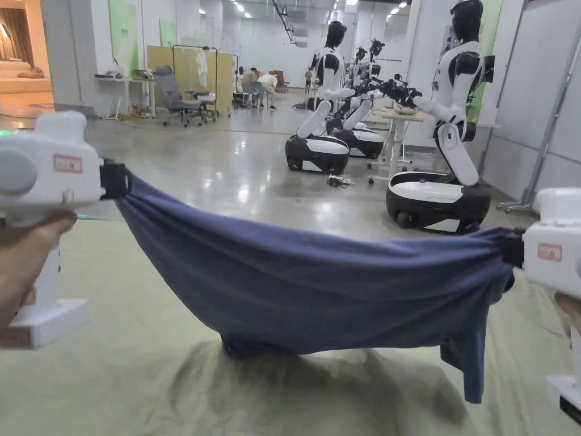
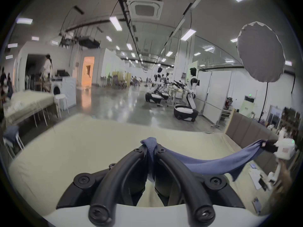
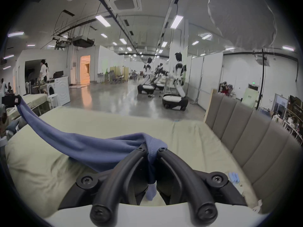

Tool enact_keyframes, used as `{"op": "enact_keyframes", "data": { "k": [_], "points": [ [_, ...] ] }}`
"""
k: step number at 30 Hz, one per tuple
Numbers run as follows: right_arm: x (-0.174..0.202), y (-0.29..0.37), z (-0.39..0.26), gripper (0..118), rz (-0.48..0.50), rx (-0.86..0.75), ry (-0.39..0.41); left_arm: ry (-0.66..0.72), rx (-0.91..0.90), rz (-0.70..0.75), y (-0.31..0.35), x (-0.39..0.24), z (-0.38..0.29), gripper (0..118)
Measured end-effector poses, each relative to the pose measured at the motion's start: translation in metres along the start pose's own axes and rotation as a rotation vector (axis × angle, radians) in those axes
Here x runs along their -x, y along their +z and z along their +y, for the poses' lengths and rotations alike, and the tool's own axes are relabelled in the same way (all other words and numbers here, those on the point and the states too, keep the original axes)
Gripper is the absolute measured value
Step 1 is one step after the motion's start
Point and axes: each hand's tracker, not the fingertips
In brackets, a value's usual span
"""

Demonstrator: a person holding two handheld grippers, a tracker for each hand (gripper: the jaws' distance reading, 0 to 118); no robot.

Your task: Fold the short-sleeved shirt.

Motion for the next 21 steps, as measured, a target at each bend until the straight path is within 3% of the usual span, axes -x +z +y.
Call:
{"op": "enact_keyframes", "data": {
  "k": [6, 11, 13, 21],
  "points": [
    [0.007, 0.080, -0.119, 8, 0.076, 0.064, -0.111, 0.169, 0.085, -0.086, 0.079, 0.029, -0.130, 7],
    [0.021, 0.169, -0.205, 8, 0.036, 0.081, -0.113, 0.249, 0.141, -0.091, 0.158, 0.049, -0.216, 7],
    [0.027, 0.202, -0.236, 8, 0.016, 0.108, -0.202, 0.348, 0.186, -0.082, 0.188, 0.058, -0.256, 7],
    [0.042, 0.237, -0.307, 8, 0.005, 0.364, -0.263, 0.352, 0.340, 0.007, 0.248, 0.069, -0.327, 7]
  ]
}}
